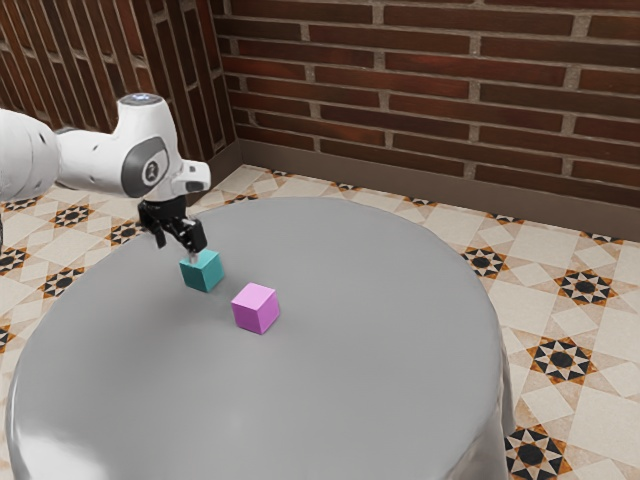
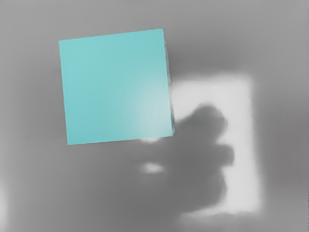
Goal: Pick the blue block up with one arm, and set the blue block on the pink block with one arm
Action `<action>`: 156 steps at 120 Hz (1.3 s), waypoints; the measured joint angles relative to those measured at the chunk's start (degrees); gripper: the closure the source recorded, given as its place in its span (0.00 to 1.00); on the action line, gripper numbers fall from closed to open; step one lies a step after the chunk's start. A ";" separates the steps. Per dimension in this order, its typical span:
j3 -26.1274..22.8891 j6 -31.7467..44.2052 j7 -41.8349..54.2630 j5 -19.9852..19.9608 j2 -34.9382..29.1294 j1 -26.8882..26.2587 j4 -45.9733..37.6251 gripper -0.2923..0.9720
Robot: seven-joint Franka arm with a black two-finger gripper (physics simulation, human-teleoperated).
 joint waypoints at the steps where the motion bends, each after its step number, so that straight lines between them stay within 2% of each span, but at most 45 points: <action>1: -0.03 0.02 0.06 -0.01 0.04 0.00 0.06 0.23; 30: -0.19 0.27 1.42 -0.93 3.81 0.12 4.69 0.23; 68: -1.66 0.22 2.52 -1.33 7.58 2.00 7.66 0.23; 105: -3.85 -1.07 3.21 -1.49 12.01 4.47 14.13 0.23; 156: -4.38 -1.84 3.79 -2.83 14.49 5.54 15.03 0.23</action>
